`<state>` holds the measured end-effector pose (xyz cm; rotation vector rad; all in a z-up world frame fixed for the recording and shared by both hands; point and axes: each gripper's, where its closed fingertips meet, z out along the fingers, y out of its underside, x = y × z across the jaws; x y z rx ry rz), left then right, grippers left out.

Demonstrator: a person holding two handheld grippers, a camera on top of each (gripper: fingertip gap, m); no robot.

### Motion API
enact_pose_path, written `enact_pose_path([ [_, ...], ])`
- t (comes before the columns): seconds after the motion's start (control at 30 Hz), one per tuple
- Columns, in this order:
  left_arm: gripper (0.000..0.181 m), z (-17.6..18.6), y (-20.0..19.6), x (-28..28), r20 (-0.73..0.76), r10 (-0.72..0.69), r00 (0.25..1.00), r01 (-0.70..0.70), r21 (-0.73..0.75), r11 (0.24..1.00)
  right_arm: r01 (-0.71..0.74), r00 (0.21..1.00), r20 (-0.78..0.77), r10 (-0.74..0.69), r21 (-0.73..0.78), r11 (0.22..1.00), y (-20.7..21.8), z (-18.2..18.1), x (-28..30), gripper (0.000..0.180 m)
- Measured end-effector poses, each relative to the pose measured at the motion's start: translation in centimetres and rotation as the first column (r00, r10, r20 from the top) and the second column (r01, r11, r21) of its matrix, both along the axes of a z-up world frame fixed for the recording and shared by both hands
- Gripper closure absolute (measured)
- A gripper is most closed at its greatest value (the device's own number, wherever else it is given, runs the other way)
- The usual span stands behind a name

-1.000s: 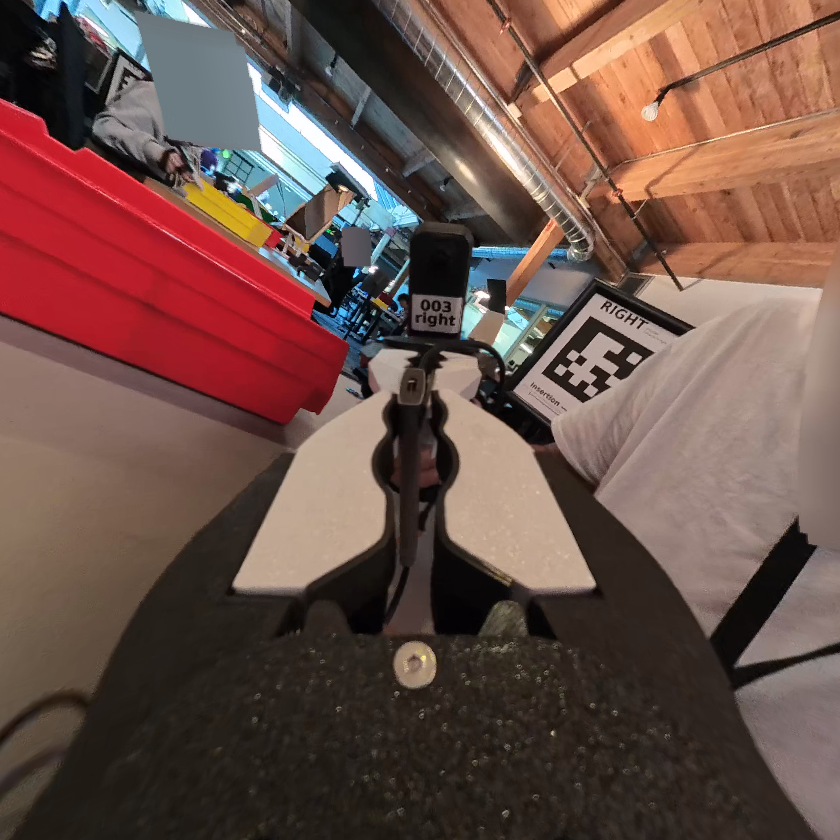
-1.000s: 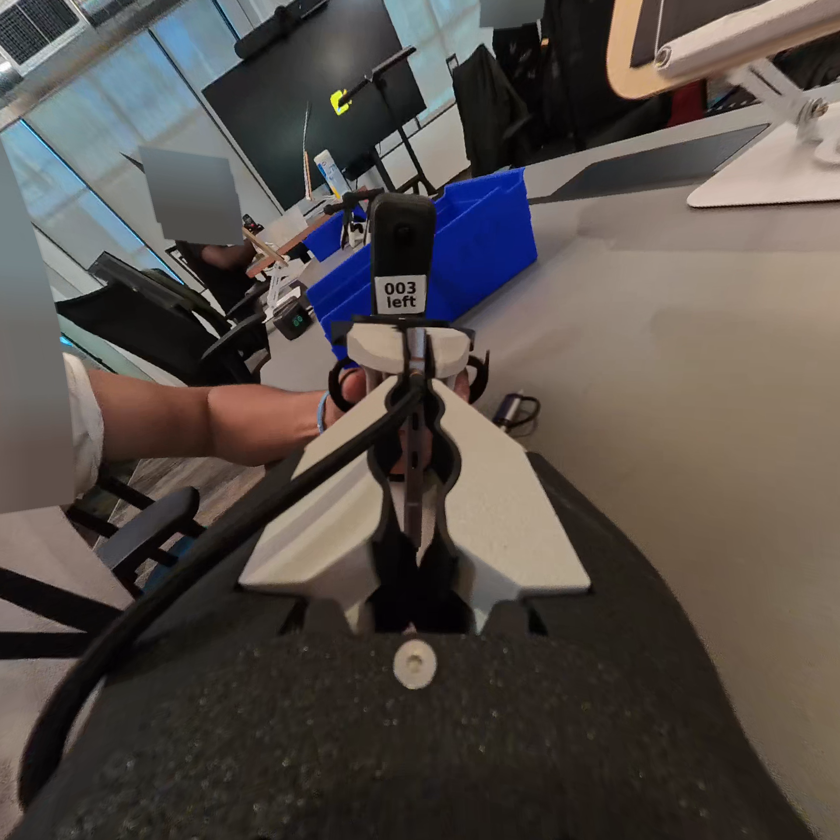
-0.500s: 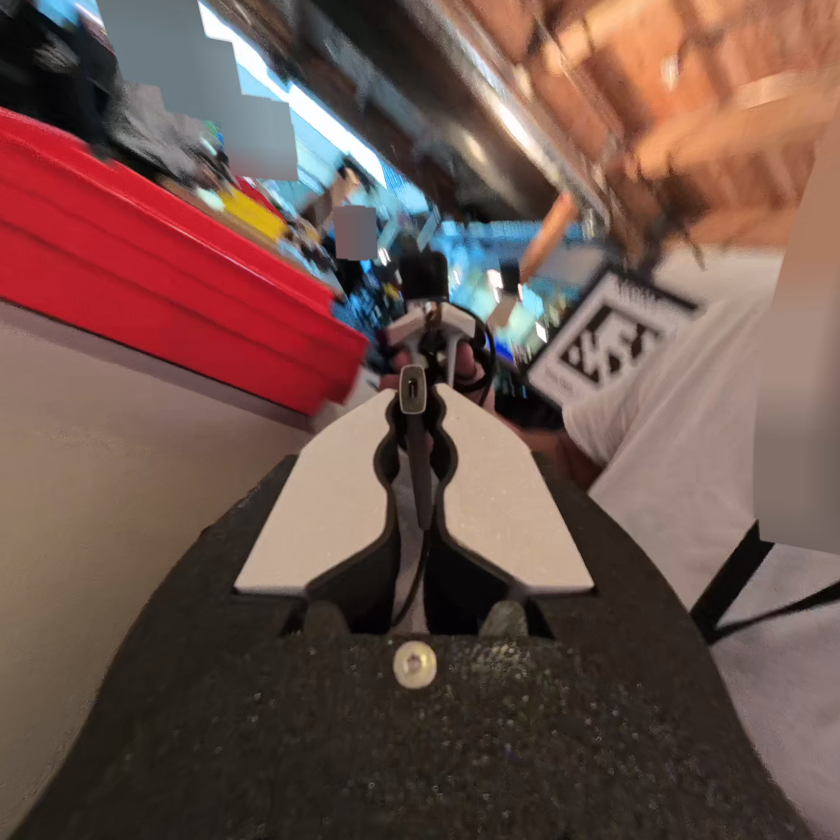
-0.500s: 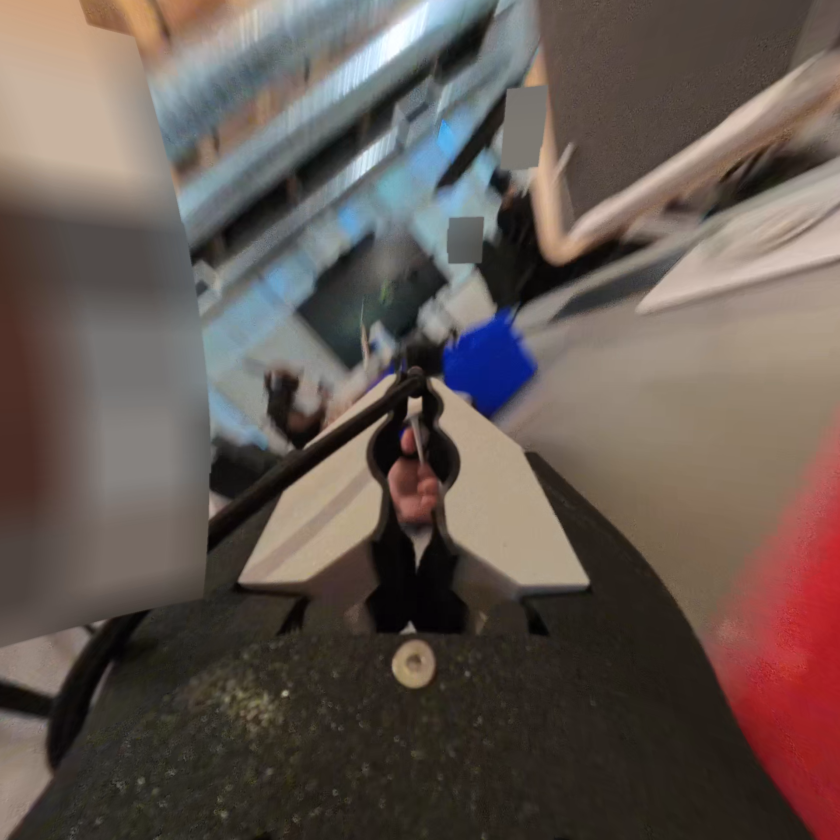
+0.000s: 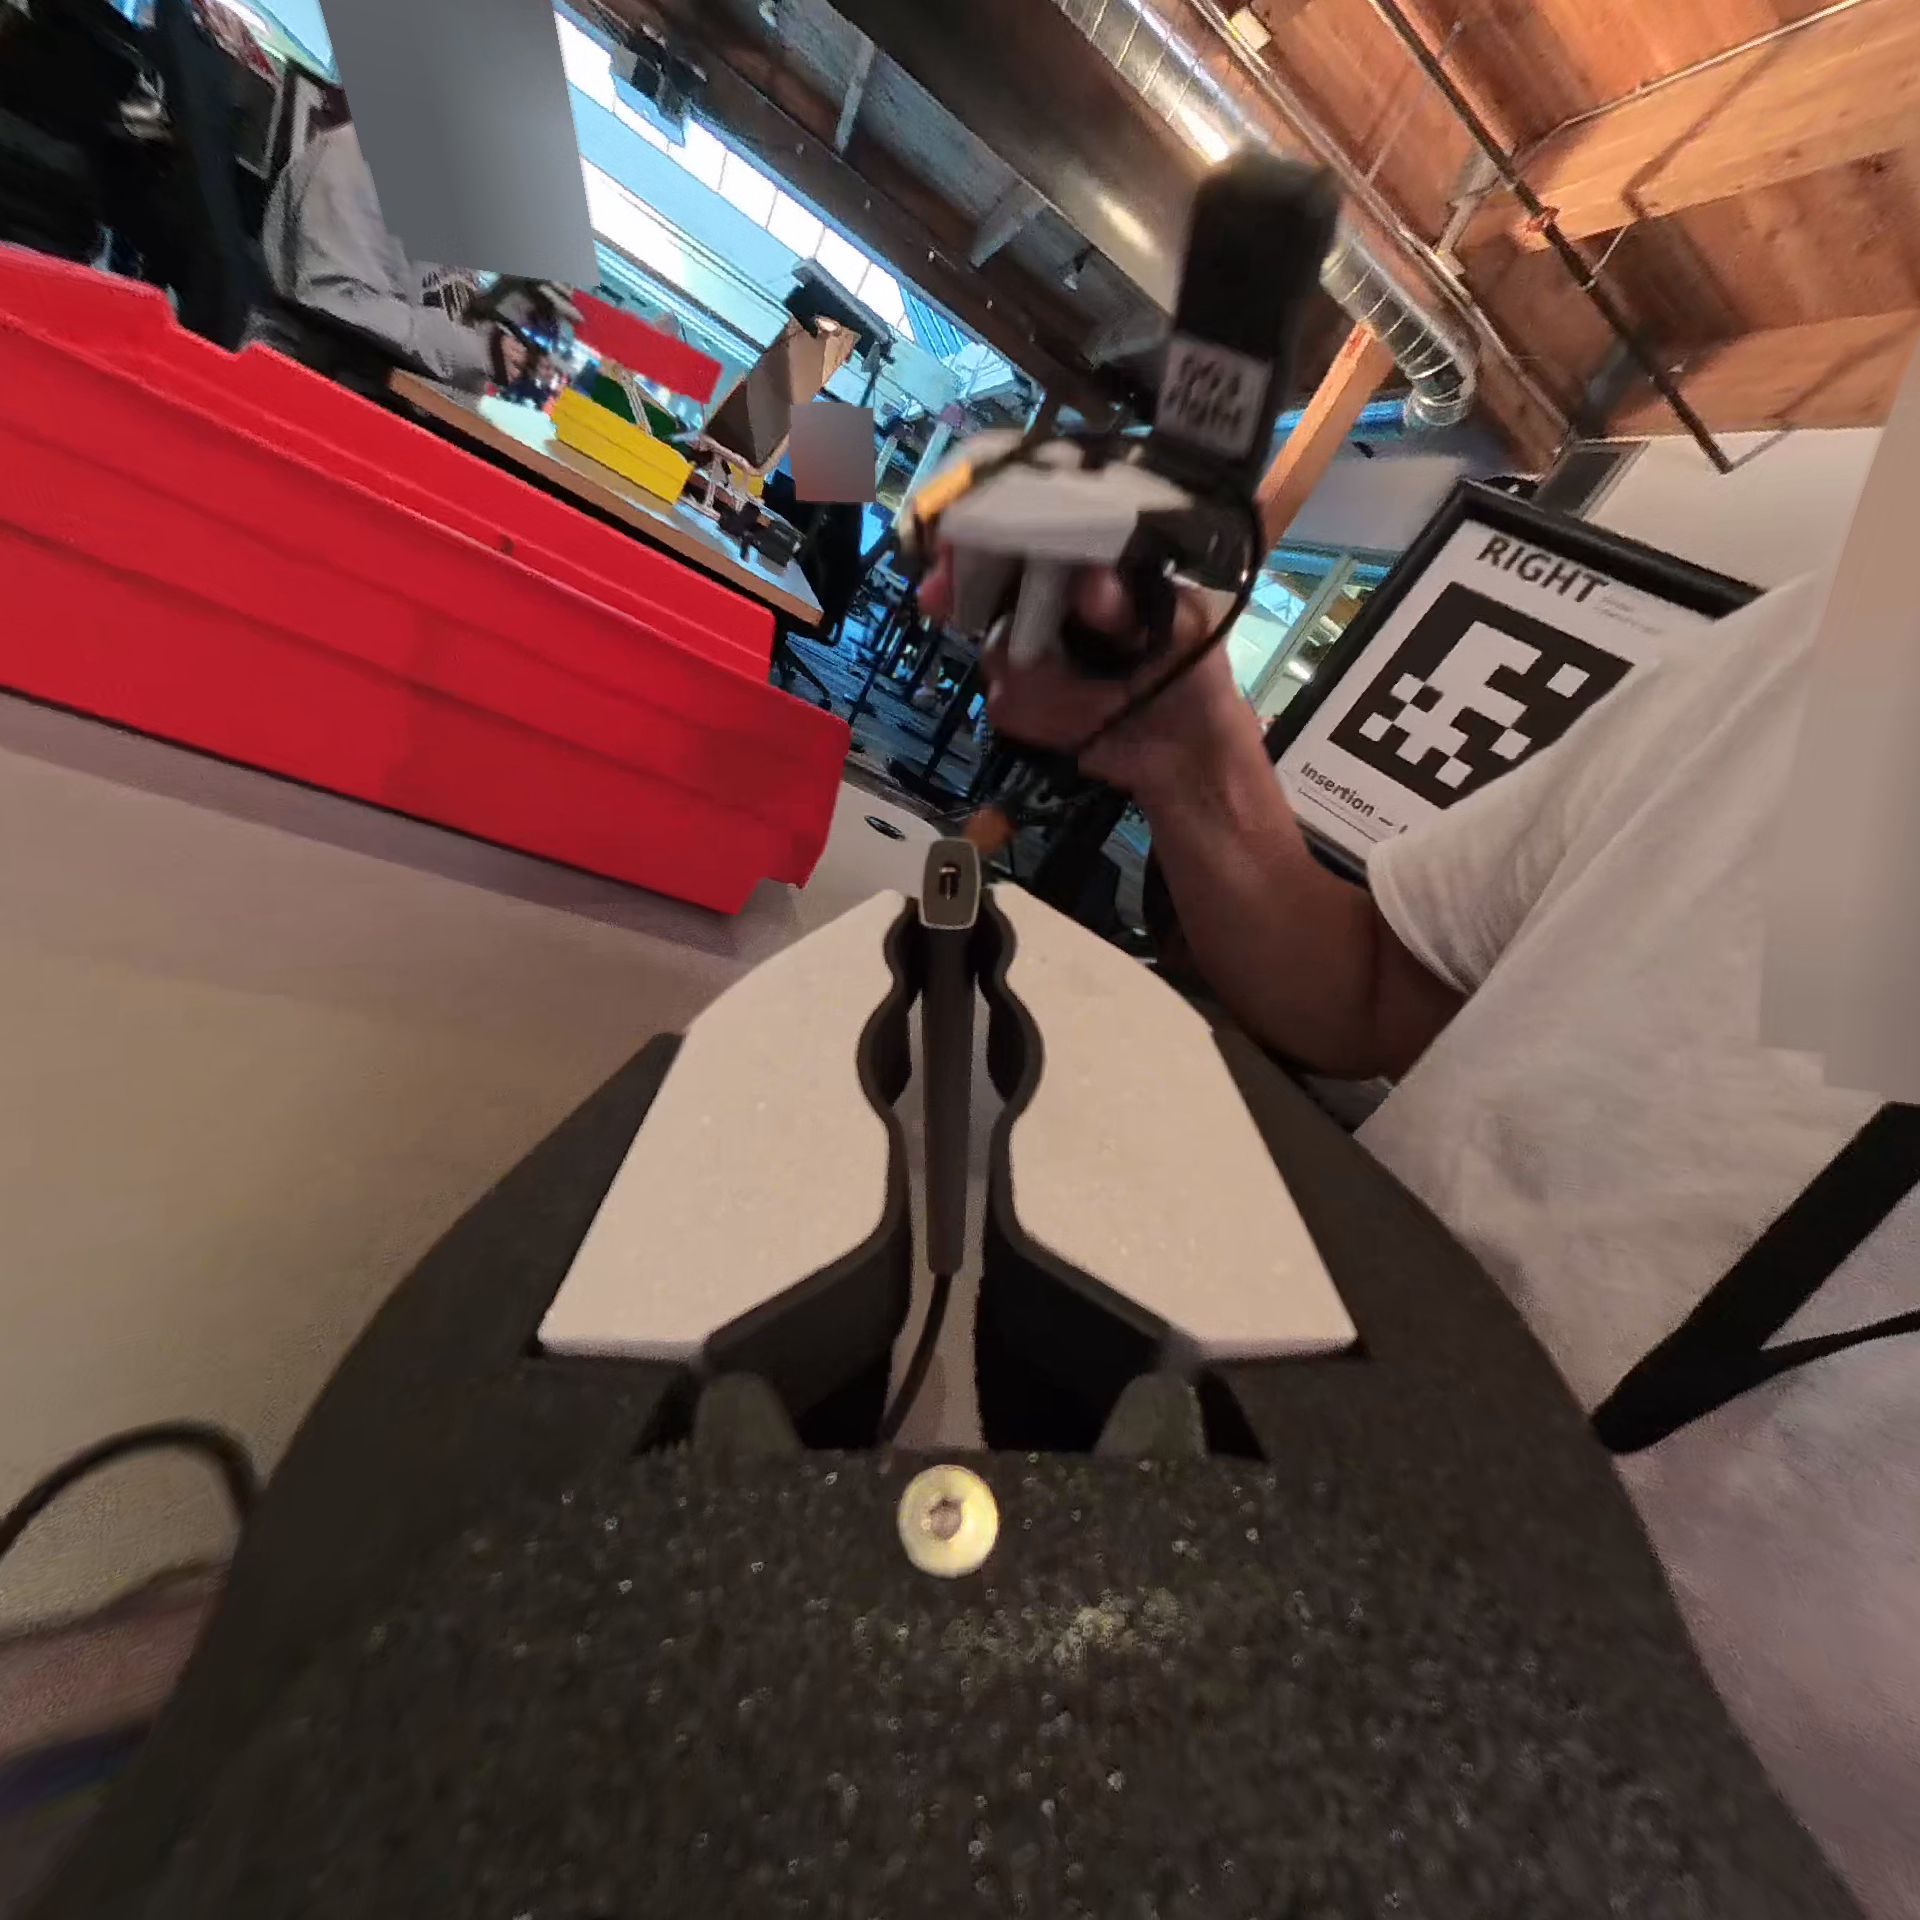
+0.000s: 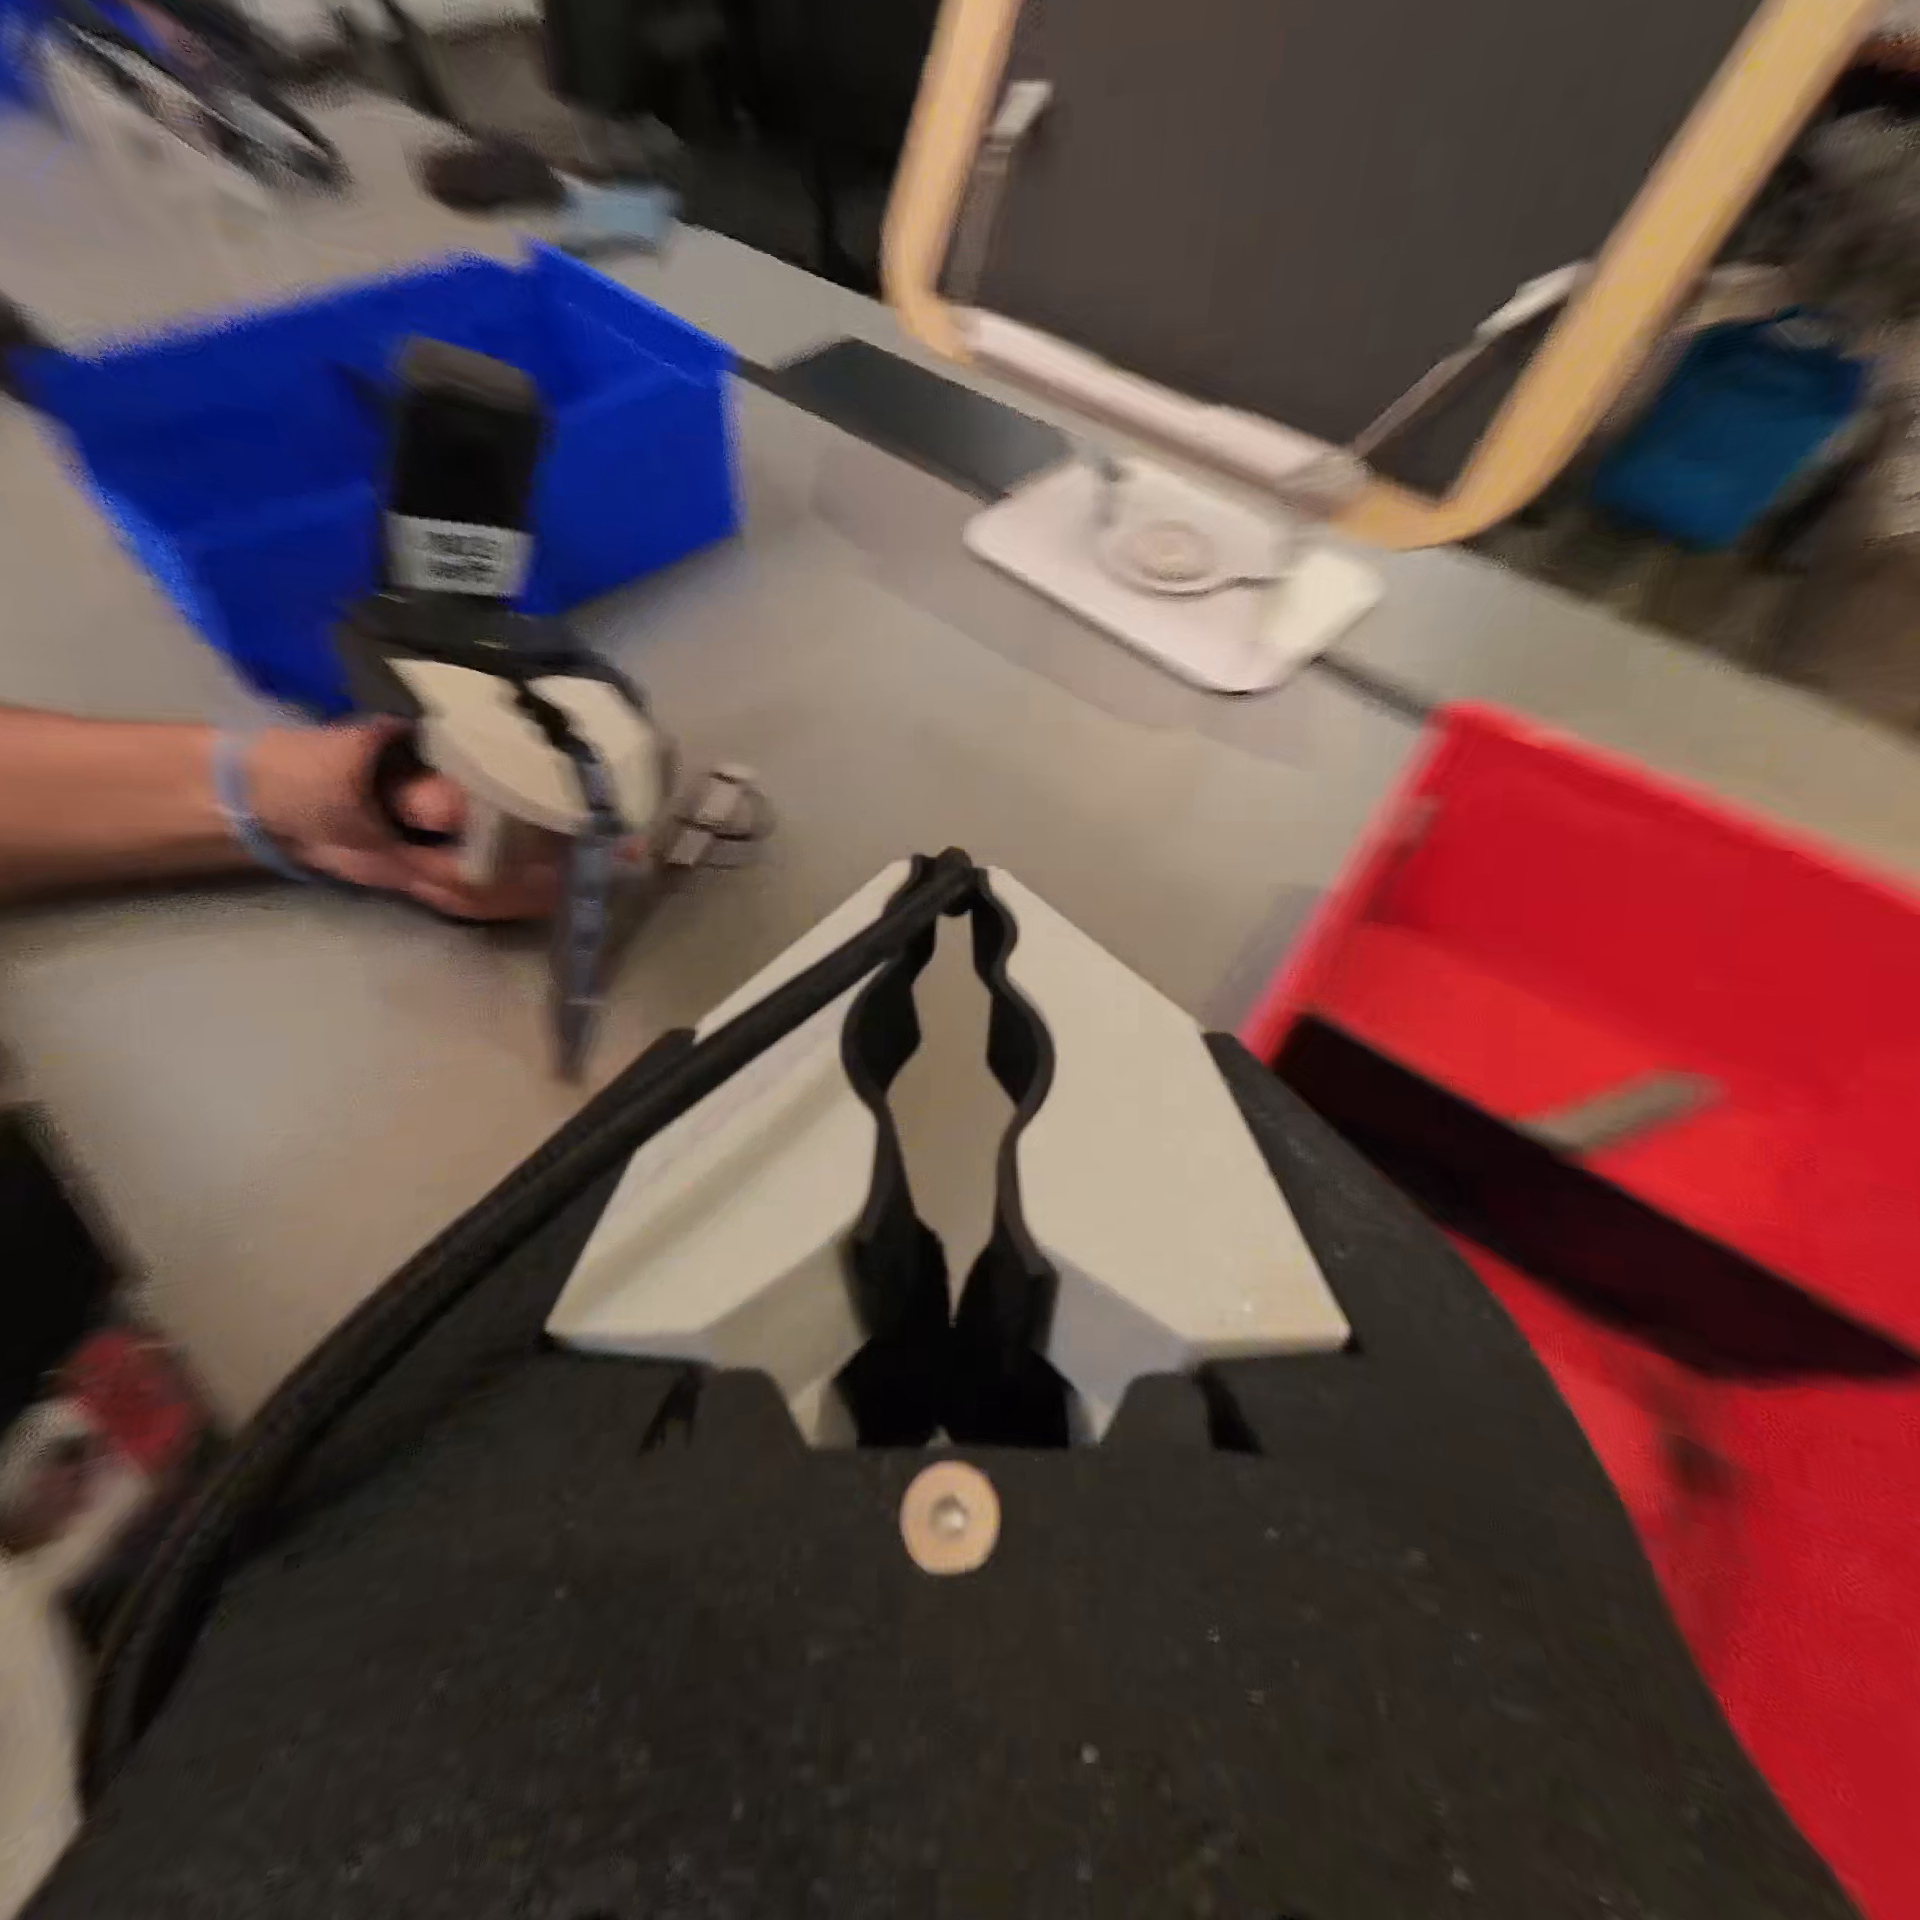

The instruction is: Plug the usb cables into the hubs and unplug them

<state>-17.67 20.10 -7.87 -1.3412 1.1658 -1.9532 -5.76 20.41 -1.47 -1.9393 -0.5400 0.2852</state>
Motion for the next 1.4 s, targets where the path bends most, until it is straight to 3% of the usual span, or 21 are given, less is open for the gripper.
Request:
enact_pose_path([
  [0.07,0.172,0.0,0.2,-0.3,0.003,0.009,1.0,-0.009,0.018,1.0,0.129,0.959,0.254,-0.125,0.002,0.992,0.7,2.1,4.7,0.175],
  [0.17,0.171,0.0,0.4,-0.3,0.0,0.021,1.0,-0.021,0.024,0.999,0.32,0.784,0.57,-0.245,-0.032,0.947,2.3,3.2,12.0,0.175],
  [0.27,0.172,-0.1,1.1,-0.3,-0.006,0.044,0.999,-0.044,-0.014,0.999,0.446,0.605,0.775,-0.181,-0.142,0.884,4.2,0.0,17.6,0.174],
  [0.37,0.172,0.0,0.9,-0.4,-0.007,0.031,0.999,-0.031,-0.001,1.0,0.531,0.458,0.889,0.001,-0.275,0.801,4.9,-6.0,21.7,0.174],
  [0.43,0.172,-0.1,0.4,-0.3,-0.012,0.03,0.999,-0.03,0.033,0.999,0.596,0.428,0.886,0.178,-0.425,0.681,2.9,-10.6,23.2,0.173],
  [0.53,0.171,-0.2,0.3,-0.2,-0.018,0.037,0.999,-0.036,0.055,0.998,0.599,0.477,0.811,0.34,-0.583,0.549,0.0,-15.5,23.1,0.167],
  [0.67,0.172,-0.1,0.7,-0.3,-0.014,0.048,0.999,-0.048,0.025,0.999,0.574,0.576,0.782,0.238,-0.594,0.563,-0.3,-16.7,22.4,0.15],
  [0.77,0.171,0.0,1.2,-0.4,-0.003,0.069,0.998,-0.069,0.014,0.998,0.594,0.632,0.775,0.021,-0.502,0.629,0.0,-13.2,21.9,0.142],
  [0.83,0.171,0.1,1.3,-0.5,0.004,0.071,0.997,-0.071,0.013,0.997,0.542,0.715,0.686,-0.135,-0.422,0.726,0.6,-9.9,18.6,0.138],
  [0.9,0.172,0.3,1.1,-0.6,0.014,0.058,0.998,-0.058,0.01,0.998,0.347,0.868,0.473,-0.152,-0.358,0.867,0.9,-6.8,11.3,0.141],
  [0.97,0.171,0.6,0.7,-0.7,0.033,0.034,0.999,-0.034,0.01,0.999,0.055,0.979,0.202,0.003,-0.278,0.959,-0.3,-4.2,1.9,0.144],
  [1.03,0.172,1.2,0.1,-1.0,0.07,0.007,0.998,-0.008,0.019,1.0,-0.259,0.966,-0.065,0.251,-0.203,0.944,-2.8,-3.0,-7.4,0.148],
  [1.1,0.172,2.0,-0.7,-1.4,0.117,-0.034,0.993,0.031,0.029,0.999,-0.398,0.913,-0.179,0.365,-0.202,0.895,-3.9,-4.6,-12.6,0.146],
  [1.17,0.172,2.6,-1.6,-1.7,0.15,-0.079,0.985,0.075,0.032,0.997,-0.402,0.912,-0.176,0.371,-0.202,0.893,-2.8,-7.0,-14.9,0.137],
  [1.2,0.172,2.7,-2.0,-1.8,0.157,-0.093,0.983,0.089,0.037,0.995,-0.418,0.903,-0.197,0.383,-0.188,0.889,-2.4,-7.5,-15.9,0.142],
  [1.23,0.172,2.8,-2.4,-1.8,0.162,-0.107,0.981,0.1,0.05,0.994,-0.443,0.888,-0.222,0.402,-0.179,0.878,-2.5,-7.8,-16.4,0.169],
  [1.33,0.171,2.6,-2.4,-1.5,0.153,-0.052,0.987,0.035,0.116,0.993,-0.458,0.884,-0.22,0.413,-0.227,0.86,-2.4,-7.9,-14.8,0.172],
  [1.4,0.156,2.9,-1.9,-1.5,0.171,-0.011,0.985,-0.01,0.117,0.993,-0.408,0.912,-0.127,0.389,-0.214,0.888,-1.8,-6.8,-11.9,0.172],
])
